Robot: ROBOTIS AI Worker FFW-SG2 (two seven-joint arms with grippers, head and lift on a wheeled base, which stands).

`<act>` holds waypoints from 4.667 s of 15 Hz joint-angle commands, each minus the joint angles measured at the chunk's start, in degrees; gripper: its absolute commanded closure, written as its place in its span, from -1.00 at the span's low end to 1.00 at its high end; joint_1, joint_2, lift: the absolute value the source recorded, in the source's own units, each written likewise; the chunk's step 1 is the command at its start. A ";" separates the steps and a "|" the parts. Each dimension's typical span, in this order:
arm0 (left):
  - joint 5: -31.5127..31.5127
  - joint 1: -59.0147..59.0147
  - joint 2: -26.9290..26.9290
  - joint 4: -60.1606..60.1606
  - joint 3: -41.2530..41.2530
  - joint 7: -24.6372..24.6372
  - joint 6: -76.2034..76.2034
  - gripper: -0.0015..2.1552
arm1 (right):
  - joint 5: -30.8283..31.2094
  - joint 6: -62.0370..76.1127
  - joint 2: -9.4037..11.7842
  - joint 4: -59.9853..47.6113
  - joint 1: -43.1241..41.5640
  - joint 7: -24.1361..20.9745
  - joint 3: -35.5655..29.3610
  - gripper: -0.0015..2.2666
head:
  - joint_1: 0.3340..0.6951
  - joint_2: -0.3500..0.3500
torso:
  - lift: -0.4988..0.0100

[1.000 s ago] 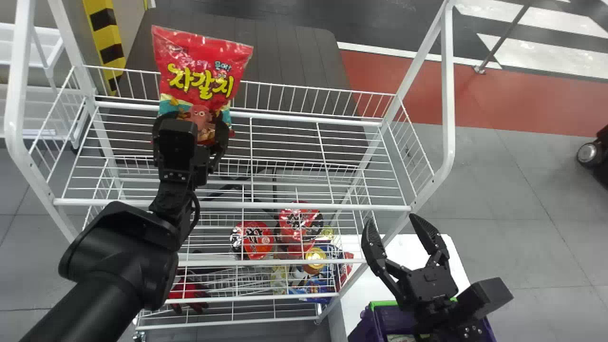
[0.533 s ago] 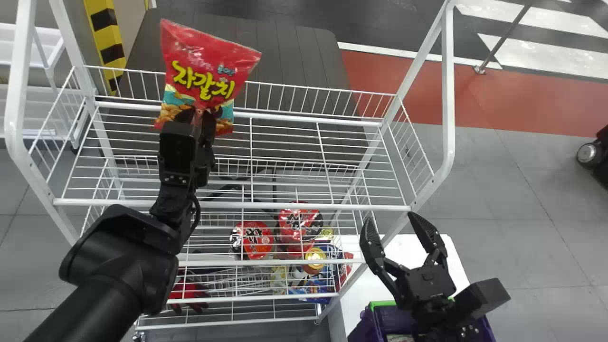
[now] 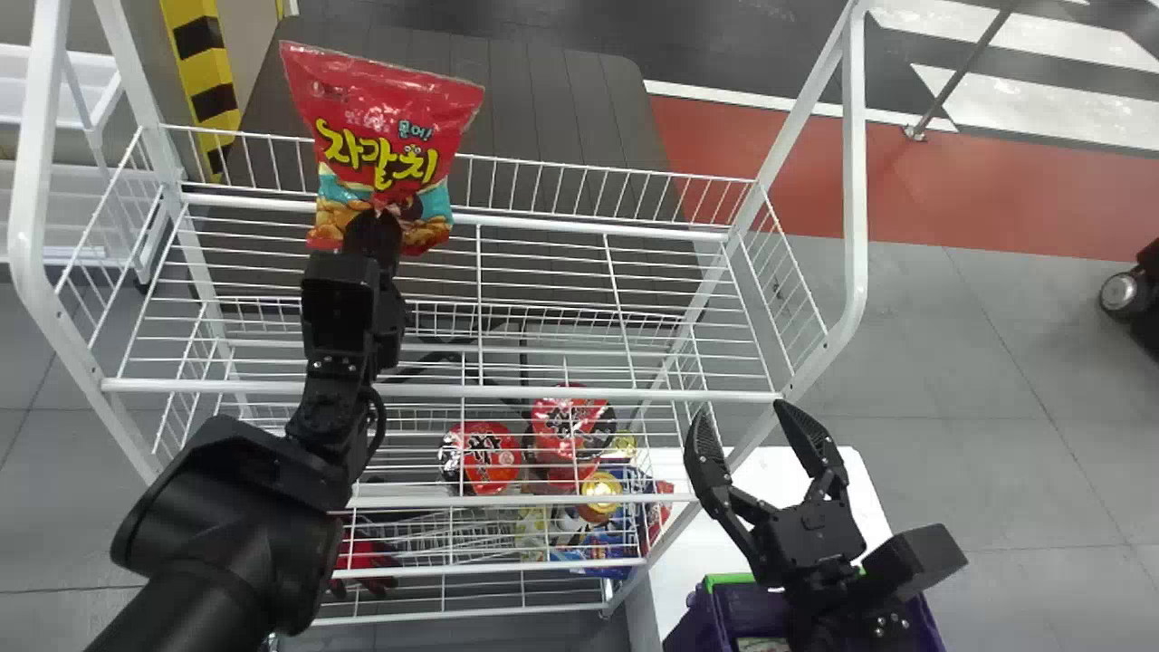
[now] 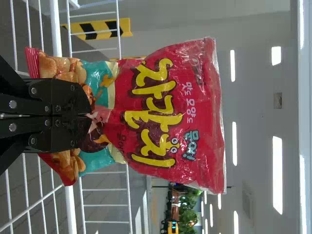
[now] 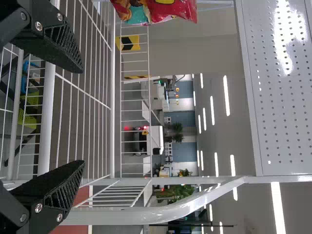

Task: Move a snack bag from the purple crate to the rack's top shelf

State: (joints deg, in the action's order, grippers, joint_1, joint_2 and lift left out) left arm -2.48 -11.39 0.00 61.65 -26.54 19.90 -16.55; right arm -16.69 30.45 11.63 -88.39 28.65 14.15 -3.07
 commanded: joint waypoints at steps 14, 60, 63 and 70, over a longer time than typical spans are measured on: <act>6.96 11.31 -0.35 19.56 17.40 -6.37 14.05 0.26 | -0.01 0.18 0.15 -0.29 0.62 0.44 0.97 -0.85 | 1.00 -0.37 | 0.96; -0.34 40.31 -1.85 55.07 24.52 -14.45 15.46 -0.93 | 3.95 -23.38 -1.35 -24.11 2.29 0.88 -2.20 -0.85 | 1.00 -0.12 | 0.96; -1.21 50.33 -1.76 62.54 24.52 -11.99 11.59 -0.93 | 4.83 -23.55 -1.35 -26.66 5.10 1.67 -0.53 -0.85 | 1.00 -0.02 | 0.96; -0.16 61.32 -1.58 61.48 22.14 -9.79 -0.89 -0.93 | 6.41 -30.06 -0.82 -34.48 12.84 0.44 2.55 -0.85 | 1.00 0.24 | 0.96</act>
State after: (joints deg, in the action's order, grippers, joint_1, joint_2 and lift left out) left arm -2.96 48.64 -1.54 123.99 -3.72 10.15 -16.42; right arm -10.05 4.16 10.76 -120.97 40.19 14.95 -0.59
